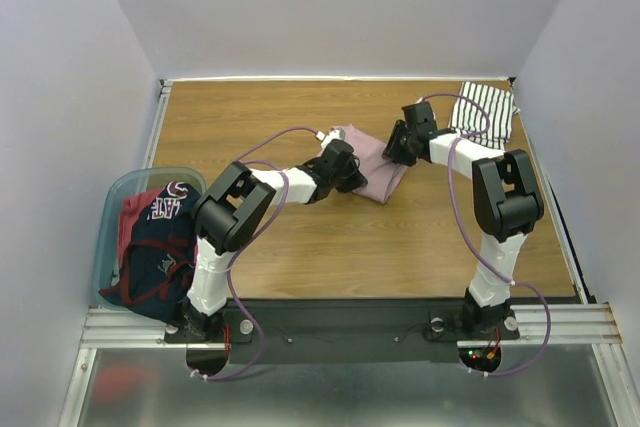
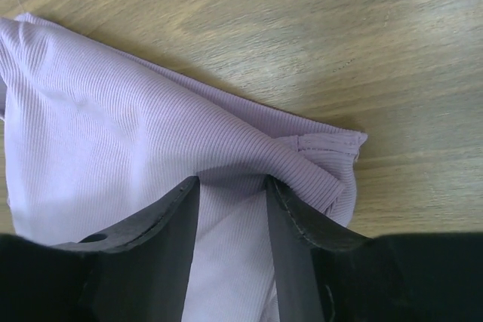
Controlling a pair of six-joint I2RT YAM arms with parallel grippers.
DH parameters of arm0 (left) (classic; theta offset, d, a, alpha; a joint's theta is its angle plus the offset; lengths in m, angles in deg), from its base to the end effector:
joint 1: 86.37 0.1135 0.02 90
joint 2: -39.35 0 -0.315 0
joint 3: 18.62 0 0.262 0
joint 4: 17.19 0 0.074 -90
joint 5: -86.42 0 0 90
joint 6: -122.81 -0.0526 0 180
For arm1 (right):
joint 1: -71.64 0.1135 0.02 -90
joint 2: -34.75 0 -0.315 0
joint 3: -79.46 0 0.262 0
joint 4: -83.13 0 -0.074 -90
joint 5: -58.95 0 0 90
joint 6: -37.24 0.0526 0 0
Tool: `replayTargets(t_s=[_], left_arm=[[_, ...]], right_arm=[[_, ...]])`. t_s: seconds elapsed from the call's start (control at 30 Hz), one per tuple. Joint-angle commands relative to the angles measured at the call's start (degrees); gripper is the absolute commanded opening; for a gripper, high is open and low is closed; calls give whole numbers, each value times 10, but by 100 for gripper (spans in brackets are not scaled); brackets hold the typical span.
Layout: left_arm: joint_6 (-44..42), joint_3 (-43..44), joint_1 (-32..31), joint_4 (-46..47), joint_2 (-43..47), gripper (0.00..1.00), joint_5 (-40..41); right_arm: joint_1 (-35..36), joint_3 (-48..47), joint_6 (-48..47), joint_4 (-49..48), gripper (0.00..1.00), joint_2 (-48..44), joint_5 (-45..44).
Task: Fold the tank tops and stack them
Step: Fold the tank top
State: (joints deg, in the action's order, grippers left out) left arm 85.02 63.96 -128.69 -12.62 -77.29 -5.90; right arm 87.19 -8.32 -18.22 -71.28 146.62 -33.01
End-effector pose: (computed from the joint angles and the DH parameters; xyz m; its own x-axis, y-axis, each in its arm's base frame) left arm 0.3597 -0.3304 0.1860 -0.7753 -0.3620 -0.5176 0.1405 0.7001 -0.7001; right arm 0.4421 0.1212 0.2024 -0.7449 0.3809 -0.5478 0.2133 0.9139 0.3454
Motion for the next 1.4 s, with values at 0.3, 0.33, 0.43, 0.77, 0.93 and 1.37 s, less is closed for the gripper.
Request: replayTargets(t_s=[0.3, 0.33, 0.43, 0.77, 0.93, 1.37], left_arm=[[-9, -1, -30, -4, -10, 0, -8], [-9, 1, -33, -4, -9, 0, -13], [-7, 20, -43, -3, -13, 0, -22], [8, 82, -53, 2, -31, 13, -41], [0, 135, -33, -15, -26, 21, -37], [-98, 250, 87, -123, -53, 20, -63]], right_arm=[[-57, -36, 6, 7, 48, -3, 17], [-59, -48, 2, 8, 48, 8, 17], [-60, -88, -4, 22, 46, 48, 40], [-51, -223, -32, 29, 43, 179, 176], [-15, -318, -68, 47, 44, 221, 210], [-19, -176, -49, 66, 59, -35, -83]])
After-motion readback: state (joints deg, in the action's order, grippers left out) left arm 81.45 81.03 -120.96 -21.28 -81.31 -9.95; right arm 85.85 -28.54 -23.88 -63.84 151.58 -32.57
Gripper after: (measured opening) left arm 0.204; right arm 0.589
